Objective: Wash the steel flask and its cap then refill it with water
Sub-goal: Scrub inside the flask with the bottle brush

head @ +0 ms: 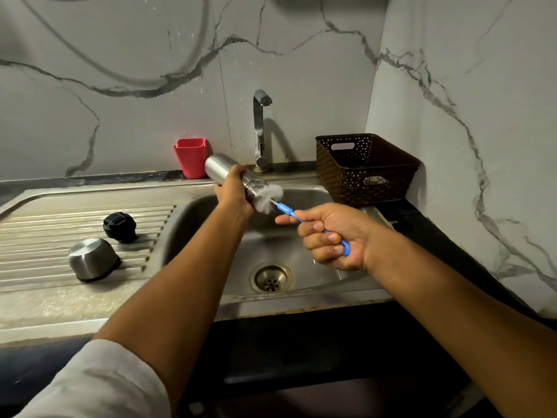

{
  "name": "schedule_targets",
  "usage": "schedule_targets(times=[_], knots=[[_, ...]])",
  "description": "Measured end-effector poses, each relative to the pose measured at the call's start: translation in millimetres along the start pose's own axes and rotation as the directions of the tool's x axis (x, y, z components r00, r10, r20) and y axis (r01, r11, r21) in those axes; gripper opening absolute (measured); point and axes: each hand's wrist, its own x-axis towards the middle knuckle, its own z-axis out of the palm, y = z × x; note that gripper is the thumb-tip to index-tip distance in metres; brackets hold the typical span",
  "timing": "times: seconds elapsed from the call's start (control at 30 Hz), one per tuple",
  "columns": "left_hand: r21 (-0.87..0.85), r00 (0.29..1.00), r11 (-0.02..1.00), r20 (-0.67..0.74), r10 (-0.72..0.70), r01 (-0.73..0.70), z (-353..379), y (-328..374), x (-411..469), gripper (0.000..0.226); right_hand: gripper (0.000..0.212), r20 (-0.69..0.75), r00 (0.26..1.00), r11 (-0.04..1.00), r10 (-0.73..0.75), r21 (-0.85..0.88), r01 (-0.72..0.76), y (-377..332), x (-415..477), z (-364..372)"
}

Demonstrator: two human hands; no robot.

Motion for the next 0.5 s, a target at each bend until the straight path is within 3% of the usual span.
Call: schedule_targets(times=[0.17, 0.27, 0.33, 0.4, 0.43, 0.5], knots=[[-0.024, 0.996, 0.998, -0.073, 0.049, -0.051, 5, -1, -33, 0.086, 0.031, -0.108, 0.992, 0.975, -0.068, -0.217, 0.043, -4, 10, -1], [0.0, 1.0, 1.0, -0.008, 0.024, -0.024, 8, -3, -40, 0.082, 0.027, -0.187, 0.954, 0.867, -0.236, -0.484, 0.119, 2, 16, 7], [0.015, 1.0, 1.0, 0.009, 0.007, -0.007, 4, 5, -32, 0.085, 0.026, -0.166, 0.9, 0.659, -0.403, -0.736, 0.159, 5, 10, 3], [0.005, 0.998, 1.0, -0.068, 0.007, -0.006, 0, 10, -24, 0.079, 0.028, -0.025, 0.82, 0.269, -0.572, -0.95, 0.158, 6, 5, 0], [0.012, 0.995, 1.0, -0.095, 0.007, -0.006, 1, 9, -26, 0.08, 0.028, 0.037, 0.785, 0.083, -0.618, -0.99, 0.112, 7, 7, 0], [0.024, 0.993, 1.0, -0.116, 0.022, -0.019, 8, -1, -34, 0.083, 0.022, 0.078, 0.742, -0.15, -0.666, -0.988, -0.031, 6, 12, 4]])
